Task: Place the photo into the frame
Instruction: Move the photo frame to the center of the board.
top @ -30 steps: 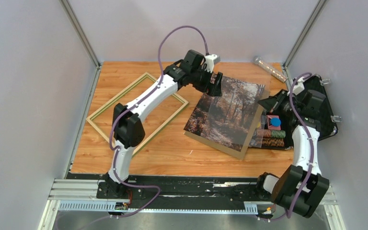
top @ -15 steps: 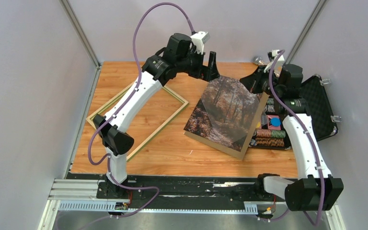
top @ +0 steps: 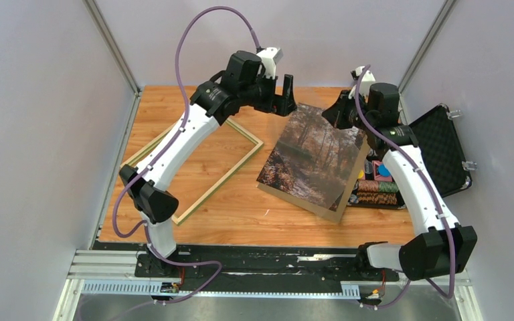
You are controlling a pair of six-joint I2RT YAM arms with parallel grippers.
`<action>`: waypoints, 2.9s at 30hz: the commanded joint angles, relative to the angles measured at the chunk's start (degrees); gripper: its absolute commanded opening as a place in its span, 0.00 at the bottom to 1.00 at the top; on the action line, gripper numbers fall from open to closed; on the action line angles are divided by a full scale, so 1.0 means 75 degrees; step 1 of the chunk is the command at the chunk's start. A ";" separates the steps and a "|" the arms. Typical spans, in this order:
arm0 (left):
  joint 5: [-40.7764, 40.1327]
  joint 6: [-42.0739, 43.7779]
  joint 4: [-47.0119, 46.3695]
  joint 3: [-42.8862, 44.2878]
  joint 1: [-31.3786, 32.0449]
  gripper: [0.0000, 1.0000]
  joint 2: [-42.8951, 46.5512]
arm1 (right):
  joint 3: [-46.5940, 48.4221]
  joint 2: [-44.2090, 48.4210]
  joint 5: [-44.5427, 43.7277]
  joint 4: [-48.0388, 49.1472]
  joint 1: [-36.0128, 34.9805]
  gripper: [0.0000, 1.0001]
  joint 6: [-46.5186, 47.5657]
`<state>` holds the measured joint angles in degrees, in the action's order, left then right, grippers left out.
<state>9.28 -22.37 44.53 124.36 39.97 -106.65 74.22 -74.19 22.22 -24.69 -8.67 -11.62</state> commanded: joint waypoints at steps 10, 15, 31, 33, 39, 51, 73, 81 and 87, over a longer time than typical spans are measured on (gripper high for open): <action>-0.0937 0.1398 0.0060 -0.1773 -0.0958 1.00 0.1555 | 0.0561 0.0158 -0.0373 -0.0658 -0.0289 0.00 0.0613; -0.1199 0.1889 -0.0054 -0.2558 -0.1182 1.00 0.2004 | 0.0607 0.0318 -0.0462 -0.0979 -0.0525 0.00 0.0916; -0.1302 0.3976 0.0436 -0.6000 -0.2598 0.98 0.2079 | -0.0211 0.0904 -0.0460 -0.0757 -0.0591 0.00 0.0893; -0.1151 0.3867 0.0270 -0.6383 -0.2600 0.97 0.2000 | -0.0335 0.0986 -0.0482 -0.0713 -0.0594 0.00 0.0903; -0.0743 0.3753 -0.0113 -0.7040 -0.2471 0.90 0.1557 | -0.0537 0.1181 -0.0558 -0.0651 -0.0605 0.00 0.0928; -0.1096 0.3402 -0.0834 -0.7287 -0.1733 0.78 0.0594 | -0.0697 0.1210 -0.0667 -0.0599 -0.0509 0.00 0.0940; -0.0167 0.2229 -0.0836 -0.6550 -0.1709 0.35 -0.0581 | -0.0667 0.1080 -0.0549 -0.0597 0.0050 0.00 0.0834; 0.0679 0.1168 -0.0625 -0.5617 -0.1708 0.15 -0.1457 | -0.0589 0.1067 -0.0502 -0.0634 0.0256 0.00 0.0822; 0.1103 0.0177 -0.0647 -0.4979 -0.1713 0.07 -0.2014 | -0.0587 0.1069 -0.0475 -0.0637 0.0348 0.00 0.0839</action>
<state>11.16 -11.73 41.04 85.03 27.03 -117.23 68.51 -66.35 18.11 -30.68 -6.59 -5.02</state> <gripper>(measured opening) 0.348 0.003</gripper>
